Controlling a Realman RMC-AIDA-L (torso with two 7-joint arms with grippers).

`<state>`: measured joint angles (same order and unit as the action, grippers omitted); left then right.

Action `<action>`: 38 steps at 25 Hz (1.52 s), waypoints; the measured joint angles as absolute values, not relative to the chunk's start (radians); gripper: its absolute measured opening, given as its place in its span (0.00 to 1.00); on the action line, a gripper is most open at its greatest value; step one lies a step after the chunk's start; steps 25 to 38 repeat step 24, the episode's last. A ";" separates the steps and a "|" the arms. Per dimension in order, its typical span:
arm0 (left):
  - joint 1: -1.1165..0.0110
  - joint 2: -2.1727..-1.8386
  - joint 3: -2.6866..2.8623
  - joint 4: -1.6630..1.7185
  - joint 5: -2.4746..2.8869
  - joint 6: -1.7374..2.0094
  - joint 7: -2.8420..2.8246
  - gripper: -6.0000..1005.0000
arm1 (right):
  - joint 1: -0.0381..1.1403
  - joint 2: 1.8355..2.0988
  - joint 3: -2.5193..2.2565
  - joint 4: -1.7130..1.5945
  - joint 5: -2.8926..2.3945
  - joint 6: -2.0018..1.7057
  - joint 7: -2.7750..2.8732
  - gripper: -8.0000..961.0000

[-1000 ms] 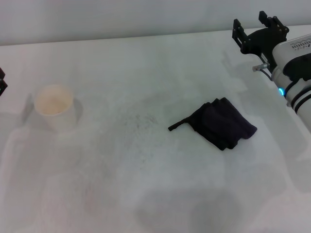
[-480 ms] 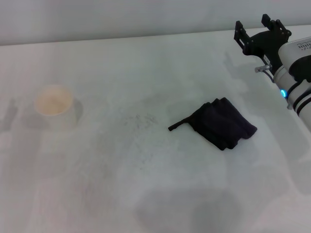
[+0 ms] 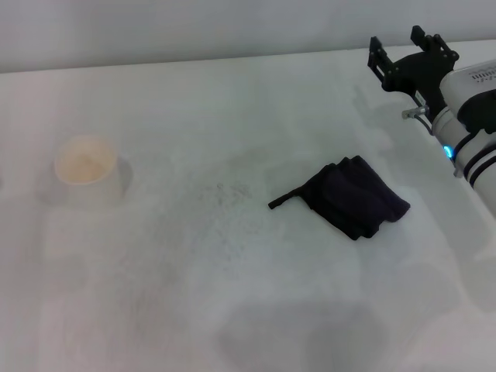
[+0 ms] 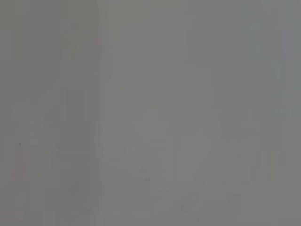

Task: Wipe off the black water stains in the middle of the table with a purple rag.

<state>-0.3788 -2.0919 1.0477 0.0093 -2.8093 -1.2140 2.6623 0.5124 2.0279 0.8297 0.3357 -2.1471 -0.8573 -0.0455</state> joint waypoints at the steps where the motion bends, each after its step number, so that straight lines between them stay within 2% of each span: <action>1: -0.382 -2.092 1.048 0.008 -2.810 -1.210 2.663 0.89 | 0.511 2.028 0.823 0.336 -2.149 -0.858 -0.035 0.75; 16: -0.444 -2.088 1.051 0.004 -2.811 -1.166 2.667 0.89 | 0.438 2.028 0.753 0.366 -2.154 -0.905 0.027 0.75; 38: -0.445 -2.091 1.051 0.000 -2.813 -1.155 2.664 0.89 | 0.433 2.025 0.753 0.361 -2.154 -0.909 0.027 0.75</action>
